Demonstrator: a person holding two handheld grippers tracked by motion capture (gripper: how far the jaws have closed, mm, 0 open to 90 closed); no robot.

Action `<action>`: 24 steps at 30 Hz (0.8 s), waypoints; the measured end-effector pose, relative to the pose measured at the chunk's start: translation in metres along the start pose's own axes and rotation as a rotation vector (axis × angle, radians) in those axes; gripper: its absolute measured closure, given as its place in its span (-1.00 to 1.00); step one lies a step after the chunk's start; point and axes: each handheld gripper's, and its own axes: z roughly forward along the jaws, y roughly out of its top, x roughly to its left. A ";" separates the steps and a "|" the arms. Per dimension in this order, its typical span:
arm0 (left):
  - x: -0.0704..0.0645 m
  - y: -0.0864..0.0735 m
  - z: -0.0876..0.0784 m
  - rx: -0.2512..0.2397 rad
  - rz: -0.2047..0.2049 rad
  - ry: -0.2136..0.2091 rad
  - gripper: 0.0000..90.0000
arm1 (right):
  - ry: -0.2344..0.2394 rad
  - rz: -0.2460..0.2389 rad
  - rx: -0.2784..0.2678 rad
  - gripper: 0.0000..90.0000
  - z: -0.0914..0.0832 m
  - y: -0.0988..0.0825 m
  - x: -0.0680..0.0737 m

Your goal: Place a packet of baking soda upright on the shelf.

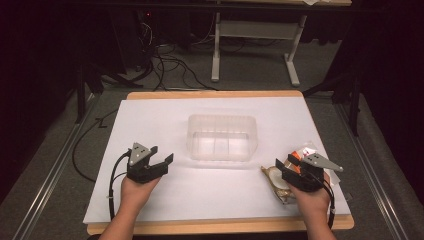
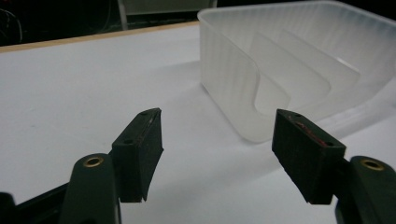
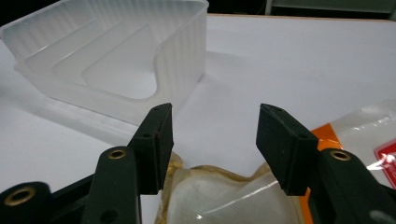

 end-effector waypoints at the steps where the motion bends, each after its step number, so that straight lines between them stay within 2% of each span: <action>1: -0.003 -0.001 0.002 0.014 0.037 -0.004 -0.25 | -0.001 0.003 0.000 0.02 -0.001 -0.001 -0.002; 3: -0.004 -0.002 0.003 0.030 0.057 -0.020 -0.25 | 0.001 0.010 0.007 0.01 -0.003 -0.004 -0.006; 6: -0.008 -0.001 0.006 0.028 0.068 -0.019 -0.25 | -0.003 0.020 0.017 0.00 -0.005 -0.007 -0.012; 12: -0.011 -0.002 0.008 0.052 0.095 -0.027 -0.25 | -0.001 0.020 0.005 0.00 -0.008 -0.007 -0.015; 24: -0.009 -0.003 0.008 0.045 0.076 -0.042 -0.25 | -0.001 0.005 0.005 0.00 -0.009 -0.008 -0.015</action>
